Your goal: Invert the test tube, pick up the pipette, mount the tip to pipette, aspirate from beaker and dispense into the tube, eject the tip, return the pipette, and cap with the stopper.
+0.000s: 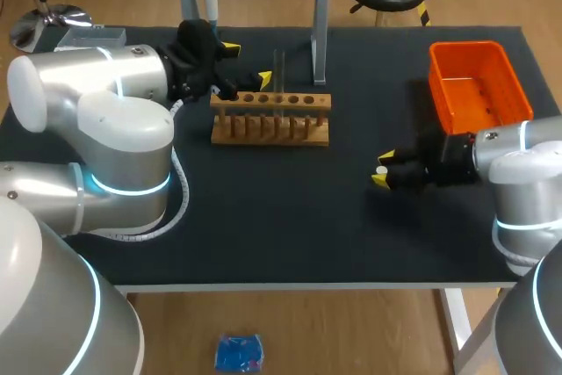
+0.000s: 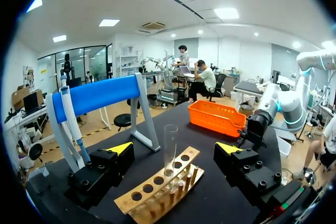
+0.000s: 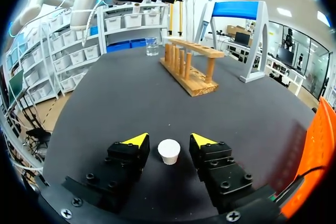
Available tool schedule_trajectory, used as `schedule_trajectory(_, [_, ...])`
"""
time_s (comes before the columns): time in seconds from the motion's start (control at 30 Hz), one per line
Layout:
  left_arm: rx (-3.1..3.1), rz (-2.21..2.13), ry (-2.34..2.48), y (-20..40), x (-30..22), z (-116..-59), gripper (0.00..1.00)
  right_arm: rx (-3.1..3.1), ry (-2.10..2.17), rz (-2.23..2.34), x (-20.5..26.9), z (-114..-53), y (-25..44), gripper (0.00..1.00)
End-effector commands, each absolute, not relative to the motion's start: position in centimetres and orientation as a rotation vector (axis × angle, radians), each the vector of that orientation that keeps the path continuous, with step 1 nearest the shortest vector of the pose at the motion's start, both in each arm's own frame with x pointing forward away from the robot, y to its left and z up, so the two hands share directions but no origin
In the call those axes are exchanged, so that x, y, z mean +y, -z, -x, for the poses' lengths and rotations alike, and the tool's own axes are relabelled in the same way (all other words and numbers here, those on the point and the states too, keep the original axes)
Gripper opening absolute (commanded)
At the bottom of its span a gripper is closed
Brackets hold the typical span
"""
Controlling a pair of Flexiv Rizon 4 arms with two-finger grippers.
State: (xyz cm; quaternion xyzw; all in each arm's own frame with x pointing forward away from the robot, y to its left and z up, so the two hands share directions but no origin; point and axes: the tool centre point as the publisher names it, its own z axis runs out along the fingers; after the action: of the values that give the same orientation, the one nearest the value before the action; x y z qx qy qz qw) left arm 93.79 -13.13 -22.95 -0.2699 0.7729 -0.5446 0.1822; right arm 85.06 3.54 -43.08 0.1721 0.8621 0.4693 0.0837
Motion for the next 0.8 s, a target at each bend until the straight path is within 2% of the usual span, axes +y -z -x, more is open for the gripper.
schedule_trajectory(0.03, [2.177,0.762,1.541,23.06,-13.22,-93.8,1.0,2.562,-1.403,-0.517,3.6,-85.05,43.03,0.49])
schedule_trajectory(0.27, [2.177,0.762,1.541,23.06,-13.22,-93.8,1.0,2.557,-1.406,-0.521,3.5,-84.9,42.95,0.44])
schedule_trajectory(0.8, [2.177,0.762,1.541,23.06,-13.22,-93.8,1.0,2.548,-1.4,-0.529,3.16,-84.84,43.04,0.45])
